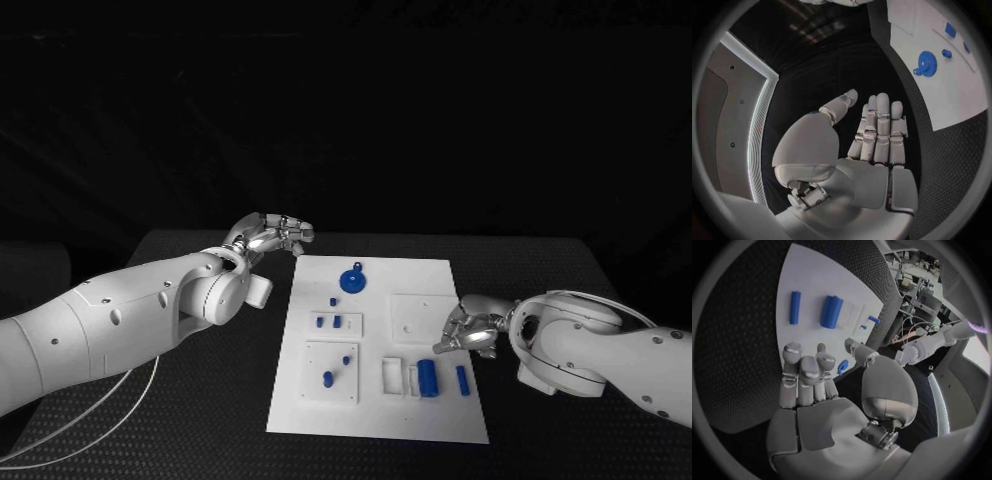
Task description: Assemble the parts on the task board
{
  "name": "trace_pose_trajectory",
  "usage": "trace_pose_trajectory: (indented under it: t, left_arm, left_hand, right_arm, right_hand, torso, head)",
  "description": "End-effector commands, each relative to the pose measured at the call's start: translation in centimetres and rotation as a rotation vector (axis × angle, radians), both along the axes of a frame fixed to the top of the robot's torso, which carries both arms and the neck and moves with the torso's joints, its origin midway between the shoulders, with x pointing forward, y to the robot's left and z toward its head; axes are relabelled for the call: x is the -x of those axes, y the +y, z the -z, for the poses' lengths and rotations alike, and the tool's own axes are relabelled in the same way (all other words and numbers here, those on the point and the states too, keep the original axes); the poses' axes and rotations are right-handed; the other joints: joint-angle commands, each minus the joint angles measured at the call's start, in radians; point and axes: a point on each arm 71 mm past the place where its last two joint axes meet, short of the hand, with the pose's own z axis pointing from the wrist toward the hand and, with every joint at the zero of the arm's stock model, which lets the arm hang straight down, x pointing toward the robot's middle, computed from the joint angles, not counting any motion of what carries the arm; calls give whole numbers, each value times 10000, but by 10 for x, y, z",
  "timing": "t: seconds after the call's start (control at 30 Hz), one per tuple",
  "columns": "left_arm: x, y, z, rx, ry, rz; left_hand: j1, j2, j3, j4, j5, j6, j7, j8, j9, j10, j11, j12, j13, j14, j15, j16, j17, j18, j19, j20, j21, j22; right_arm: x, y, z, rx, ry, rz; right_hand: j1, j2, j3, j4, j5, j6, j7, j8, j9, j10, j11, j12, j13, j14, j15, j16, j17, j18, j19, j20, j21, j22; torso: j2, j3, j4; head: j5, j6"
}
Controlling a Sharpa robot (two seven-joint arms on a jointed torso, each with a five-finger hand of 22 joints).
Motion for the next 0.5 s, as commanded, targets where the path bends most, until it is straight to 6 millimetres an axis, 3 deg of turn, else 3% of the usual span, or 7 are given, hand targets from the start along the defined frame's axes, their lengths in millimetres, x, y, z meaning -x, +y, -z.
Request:
trace_pose_trajectory:
  t: [0.03, 0.23, 0.5]
  left_arm:
    - [1, -3, -1, 142, 17, 154]
    - [3, -4, -1, 178, 16, 216]
    - [4, -4, -1, 198, 28, 224]
  left_hand:
    - [-84, 9, -47, 26, 35, -77, 1, 38, 7, -64, -33, 2, 12, 59, -11, -58, 12, 124, 43, -11, -52, 9]
    - [-104, 6, -56, 38, 33, -74, 0, 41, 8, -65, -32, 3, 13, 58, -9, -63, 18, 123, 44, -10, -56, 14]
    - [-142, 5, -72, 63, 31, -76, 0, 42, 8, -67, -32, 4, 15, 57, -8, -71, 28, 122, 47, -9, -63, 23]
  right_arm:
    - [11, 0, 11, 359, 1430, 219]
    - [18, 2, 20, 510, 1623, 329]
    - [17, 10, 25, 444, 1253, 488]
  right_hand:
    - [-164, 19, 56, 103, 24, 6, 43, 68, 91, -48, 103, 413, 474, 11, 4, 54, 87, 207, 274, -332, 99, 240]
    - [-370, 18, 88, 204, 23, 12, 38, 93, 231, 134, 106, 748, 962, 17, 7, 61, 186, 207, 236, -329, 241, 231]
    - [-577, -93, 93, 301, 25, -26, 47, 66, 302, 178, 109, 814, 1109, 21, 11, 44, 239, 207, 208, -327, 323, 221]
  torso:
    - [-15, -24, -26]
    - [-20, -33, -29]
    - [-16, -28, -25]
  head:
    - [-88, -88]
    - [-166, -168]
    - [-121, -233]
